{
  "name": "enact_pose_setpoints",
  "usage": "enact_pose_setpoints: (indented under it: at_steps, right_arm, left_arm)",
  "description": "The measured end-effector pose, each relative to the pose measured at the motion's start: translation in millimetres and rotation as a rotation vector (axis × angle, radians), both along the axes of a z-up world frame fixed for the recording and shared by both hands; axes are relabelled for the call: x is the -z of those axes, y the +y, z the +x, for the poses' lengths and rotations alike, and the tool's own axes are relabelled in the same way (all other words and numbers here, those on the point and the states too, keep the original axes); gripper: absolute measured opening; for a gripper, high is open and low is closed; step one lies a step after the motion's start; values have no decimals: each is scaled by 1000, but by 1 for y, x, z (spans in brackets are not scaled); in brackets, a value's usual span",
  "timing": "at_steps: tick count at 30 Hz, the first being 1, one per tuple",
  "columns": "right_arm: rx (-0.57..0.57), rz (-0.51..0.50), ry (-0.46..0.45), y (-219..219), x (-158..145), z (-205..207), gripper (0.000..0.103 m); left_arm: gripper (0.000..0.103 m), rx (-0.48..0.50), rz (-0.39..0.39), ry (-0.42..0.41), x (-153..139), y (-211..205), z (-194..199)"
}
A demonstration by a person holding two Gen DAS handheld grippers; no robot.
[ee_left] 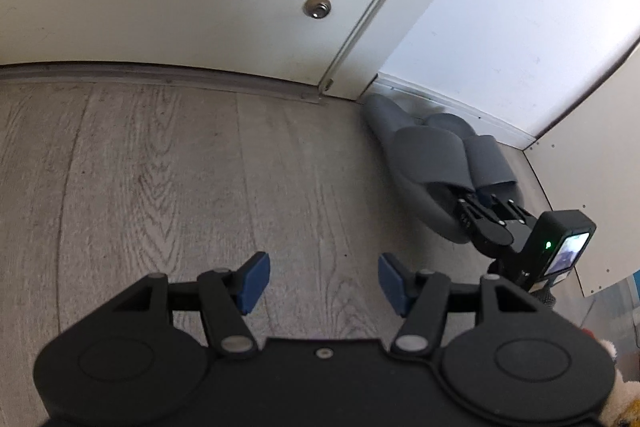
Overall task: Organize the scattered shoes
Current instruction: 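Lower the right gripper onto the dark grey slides and grasp their straps, then carry the dark grey slides with the right gripper toward the green slides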
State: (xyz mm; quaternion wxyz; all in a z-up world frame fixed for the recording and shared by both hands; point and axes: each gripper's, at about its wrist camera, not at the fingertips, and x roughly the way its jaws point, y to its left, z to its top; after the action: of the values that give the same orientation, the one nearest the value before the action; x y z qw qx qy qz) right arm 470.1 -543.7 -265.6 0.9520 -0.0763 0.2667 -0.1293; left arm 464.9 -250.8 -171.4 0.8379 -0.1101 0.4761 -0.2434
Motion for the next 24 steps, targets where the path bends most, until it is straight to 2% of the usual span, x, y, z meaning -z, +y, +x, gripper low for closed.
enact_pose_setpoints:
  at_steps: [6, 12, 19, 24]
  right_arm:
    - [36, -72, 1, 30, -10, -5, 20]
    - [52, -69, -34, 63, -29, -32, 20]
    - [65, 19, -95, 122, -65, -89, 21]
    - [37, 61, -144, 173, -85, -128, 21]
  left_arm:
    - [61, -47, -20, -44, -14, 31, -10]
    - [61, -117, -31, -86, -28, 78, -30]
    - [61, -203, -37, -137, -47, 137, -68]
    - [61, -274, -45, -199, -67, 197, -120]
